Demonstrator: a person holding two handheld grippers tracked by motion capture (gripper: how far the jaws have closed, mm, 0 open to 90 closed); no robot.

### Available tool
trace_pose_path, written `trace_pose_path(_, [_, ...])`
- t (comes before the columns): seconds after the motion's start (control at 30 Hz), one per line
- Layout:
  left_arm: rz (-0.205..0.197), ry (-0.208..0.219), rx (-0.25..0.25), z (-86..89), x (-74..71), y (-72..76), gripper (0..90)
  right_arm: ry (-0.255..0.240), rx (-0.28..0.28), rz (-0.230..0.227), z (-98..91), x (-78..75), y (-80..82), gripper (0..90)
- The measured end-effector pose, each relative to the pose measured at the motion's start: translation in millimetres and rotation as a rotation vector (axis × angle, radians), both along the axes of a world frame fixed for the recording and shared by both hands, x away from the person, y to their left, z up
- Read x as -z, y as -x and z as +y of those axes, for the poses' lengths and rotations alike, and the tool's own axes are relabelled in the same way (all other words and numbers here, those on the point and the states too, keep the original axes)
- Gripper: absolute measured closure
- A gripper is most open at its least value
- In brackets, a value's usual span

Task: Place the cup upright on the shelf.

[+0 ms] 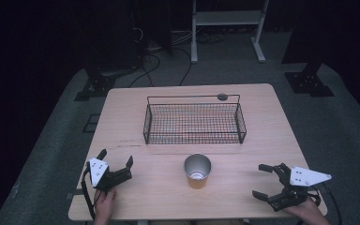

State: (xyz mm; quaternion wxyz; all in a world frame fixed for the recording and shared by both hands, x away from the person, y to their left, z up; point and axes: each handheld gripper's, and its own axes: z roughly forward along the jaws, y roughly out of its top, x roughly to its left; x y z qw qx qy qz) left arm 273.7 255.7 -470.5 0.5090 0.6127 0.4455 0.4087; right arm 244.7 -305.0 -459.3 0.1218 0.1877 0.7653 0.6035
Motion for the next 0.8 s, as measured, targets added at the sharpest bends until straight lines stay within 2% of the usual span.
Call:
trace_pose_path(0.3, [0.0,-0.001,0.0,-0.3,0.1,-0.1,0.0,0.007,-0.044,0.008,21.1,-8.7,-1.8,7.2])
trace_pose_path(0.53, [0.001,0.001,-0.001,-0.1,0.0,-0.1,0.0,0.007,-0.04,0.018,33.6,-12.2,-7.9,7.2])
trace_pose_path(0.63, [0.001,0.001,0.001,-0.1,0.0,-0.2,0.0,0.021,-0.031,0.03,44.0,-13.2,-11.9,7.1])
trace_pose_path(0.8, [0.0,0.0,0.001,-0.2,0.1,-0.1,0.0,0.041,-0.052,0.035,58.4,-11.8,-14.5,5.3])
